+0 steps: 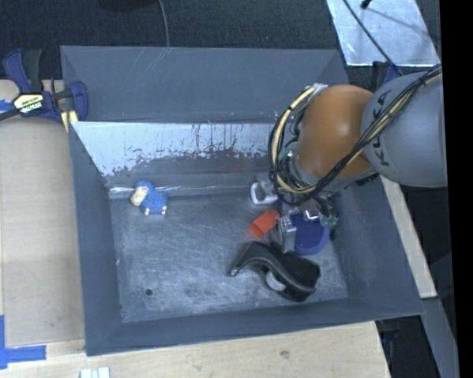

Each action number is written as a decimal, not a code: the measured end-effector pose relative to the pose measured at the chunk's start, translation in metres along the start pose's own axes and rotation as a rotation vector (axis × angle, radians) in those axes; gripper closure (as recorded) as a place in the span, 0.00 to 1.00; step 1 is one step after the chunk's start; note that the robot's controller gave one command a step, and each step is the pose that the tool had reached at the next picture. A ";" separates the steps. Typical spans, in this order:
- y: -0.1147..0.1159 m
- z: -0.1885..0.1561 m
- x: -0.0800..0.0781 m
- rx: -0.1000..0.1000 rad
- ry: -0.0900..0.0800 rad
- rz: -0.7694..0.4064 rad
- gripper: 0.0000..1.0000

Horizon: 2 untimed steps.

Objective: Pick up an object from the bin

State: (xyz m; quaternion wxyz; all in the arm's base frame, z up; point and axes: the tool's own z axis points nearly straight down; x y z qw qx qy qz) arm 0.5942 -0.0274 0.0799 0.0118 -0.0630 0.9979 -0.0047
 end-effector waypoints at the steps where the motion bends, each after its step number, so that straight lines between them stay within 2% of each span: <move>1: 0.004 0.006 0.005 -0.009 0.014 0.003 1.00; 2: 0.025 -0.146 0.034 -0.009 0.012 0.039 1.00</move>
Offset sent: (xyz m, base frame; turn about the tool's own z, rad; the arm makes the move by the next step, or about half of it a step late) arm 0.0000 0.0000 0.0000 0.0000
